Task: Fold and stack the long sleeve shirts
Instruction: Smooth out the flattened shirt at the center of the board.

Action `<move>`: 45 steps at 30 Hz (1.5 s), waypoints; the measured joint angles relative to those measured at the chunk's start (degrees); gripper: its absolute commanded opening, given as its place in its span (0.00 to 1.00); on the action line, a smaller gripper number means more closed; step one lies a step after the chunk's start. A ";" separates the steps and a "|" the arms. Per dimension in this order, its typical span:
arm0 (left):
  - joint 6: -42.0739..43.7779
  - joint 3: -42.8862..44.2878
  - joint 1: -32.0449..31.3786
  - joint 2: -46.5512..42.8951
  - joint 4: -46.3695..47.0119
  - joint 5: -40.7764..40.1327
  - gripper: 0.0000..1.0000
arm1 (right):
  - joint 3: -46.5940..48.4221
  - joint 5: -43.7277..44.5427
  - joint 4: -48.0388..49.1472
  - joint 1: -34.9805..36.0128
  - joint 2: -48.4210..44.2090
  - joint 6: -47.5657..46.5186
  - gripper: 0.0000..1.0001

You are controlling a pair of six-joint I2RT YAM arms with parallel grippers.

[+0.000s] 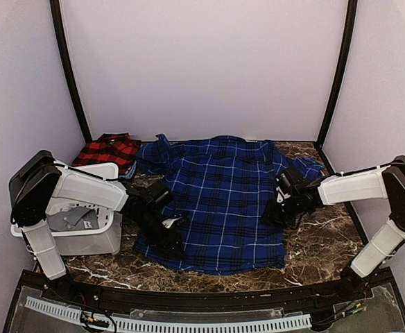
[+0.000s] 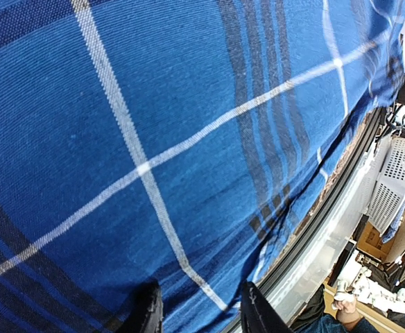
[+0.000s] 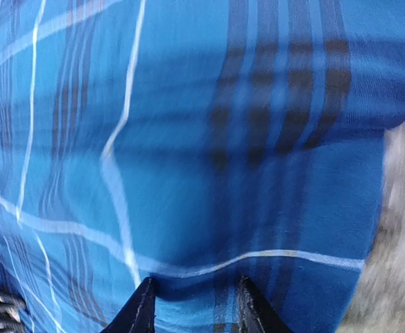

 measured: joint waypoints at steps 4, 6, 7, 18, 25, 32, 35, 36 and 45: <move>0.04 0.35 0.00 0.00 -0.31 -0.46 0.38 | 3.76 -1.09 2.93 -3.28 4.63 -2.38 0.40; 0.11 0.63 0.00 0.04 -0.52 -0.85 0.38 | 5.73 -1.31 4.13 -4.31 6.80 -3.72 0.41; 0.13 0.74 0.00 0.09 -0.59 -1.01 0.38 | 6.25 -1.33 4.33 -4.55 7.28 -4.11 0.42; 0.20 2.36 0.00 0.44 -2.03 -1.75 0.38 | 8.20 3.78 -9.79 -1.77 -3.85 -9.11 0.55; 0.17 4.09 0.00 0.44 -2.71 -2.14 0.38 | 6.91 4.42 -13.70 10.34 -11.58 -4.50 0.47; 0.17 6.16 0.00 0.44 -3.08 -2.34 0.38 | -0.15 4.87 -14.62 16.74 -11.61 1.36 0.44; 0.17 6.78 0.00 0.44 -3.08 -2.34 0.38 | -2.16 5.22 -13.81 17.77 -11.08 2.95 0.43; 0.17 6.95 0.00 0.44 -3.08 -2.34 0.38 | -2.91 5.22 -13.14 18.18 -10.60 3.43 0.43; 0.17 7.28 0.00 0.61 -3.04 -2.34 0.38 | -4.94 5.55 -10.43 24.02 -8.46 7.48 0.45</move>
